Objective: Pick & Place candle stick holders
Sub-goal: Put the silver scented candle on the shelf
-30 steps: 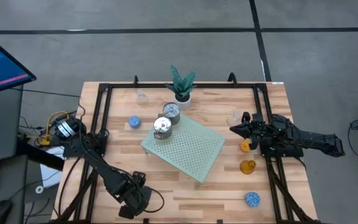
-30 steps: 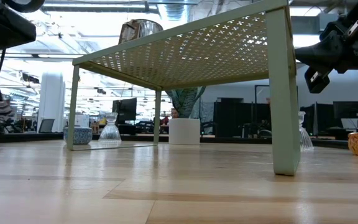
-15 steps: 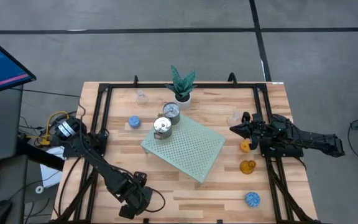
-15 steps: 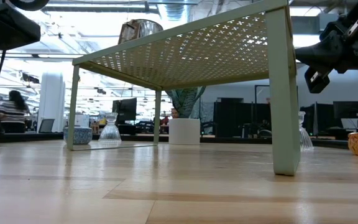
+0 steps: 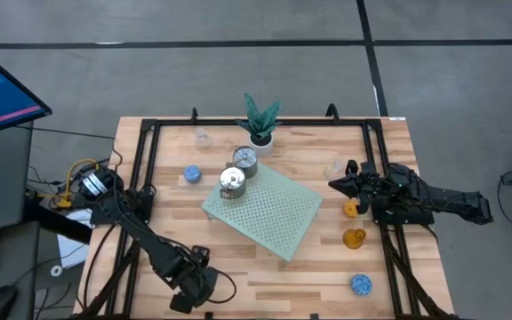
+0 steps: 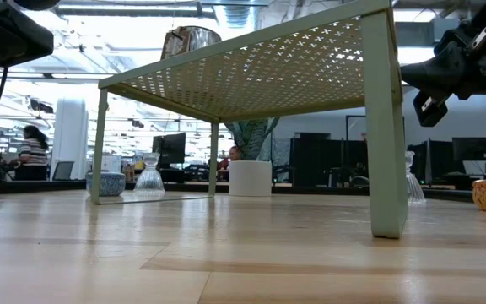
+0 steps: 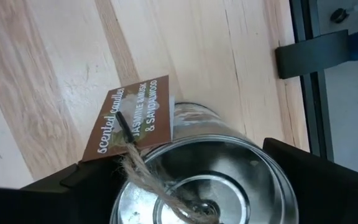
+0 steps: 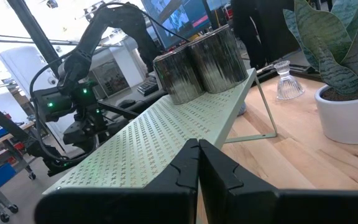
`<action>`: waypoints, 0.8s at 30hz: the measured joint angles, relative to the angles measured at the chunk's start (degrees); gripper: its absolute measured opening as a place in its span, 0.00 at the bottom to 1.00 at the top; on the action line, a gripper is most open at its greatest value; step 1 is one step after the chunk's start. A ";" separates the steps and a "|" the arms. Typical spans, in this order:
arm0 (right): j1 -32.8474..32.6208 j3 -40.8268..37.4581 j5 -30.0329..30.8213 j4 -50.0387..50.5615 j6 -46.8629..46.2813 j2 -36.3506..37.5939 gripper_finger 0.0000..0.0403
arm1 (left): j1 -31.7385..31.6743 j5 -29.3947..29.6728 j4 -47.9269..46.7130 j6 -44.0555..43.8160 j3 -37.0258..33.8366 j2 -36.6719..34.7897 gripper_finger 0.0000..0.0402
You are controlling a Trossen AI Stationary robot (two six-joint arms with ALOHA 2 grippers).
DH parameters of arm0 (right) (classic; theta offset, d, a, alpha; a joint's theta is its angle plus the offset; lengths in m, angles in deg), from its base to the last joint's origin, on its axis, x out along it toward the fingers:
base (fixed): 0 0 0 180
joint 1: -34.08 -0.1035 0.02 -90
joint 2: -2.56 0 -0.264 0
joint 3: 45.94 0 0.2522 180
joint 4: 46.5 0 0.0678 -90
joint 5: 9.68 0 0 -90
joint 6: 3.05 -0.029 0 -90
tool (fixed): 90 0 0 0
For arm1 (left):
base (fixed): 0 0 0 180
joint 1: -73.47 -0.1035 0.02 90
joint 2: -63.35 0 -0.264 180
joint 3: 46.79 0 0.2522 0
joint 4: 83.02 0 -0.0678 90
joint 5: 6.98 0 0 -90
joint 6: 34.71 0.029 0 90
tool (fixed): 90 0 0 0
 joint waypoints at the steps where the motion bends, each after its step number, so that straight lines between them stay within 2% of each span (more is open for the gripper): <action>1: 0.01 -0.02 0.00 0.01 0.00 0.00 0.00 | 0.00 -0.14 0.00 -0.40 -0.02 0.00 0.91; 8: 0.02 -0.02 0.00 0.00 0.00 0.00 0.00 | 0.00 -0.55 -0.21 -4.15 -0.04 0.00 0.98; 15: 0.02 -0.02 0.00 0.00 0.00 0.00 0.00 | 0.01 -4.34 -0.98 -9.79 -0.07 0.00 0.99; 19: 0.01 -0.02 0.00 0.01 0.01 0.00 0.00 | 0.59 -6.51 -1.24 -10.07 -0.07 0.00 0.99; 24: 0.02 -0.02 0.00 0.00 0.00 0.00 0.00 | 1.31 -6.51 -1.26 -10.07 -0.14 0.00 0.99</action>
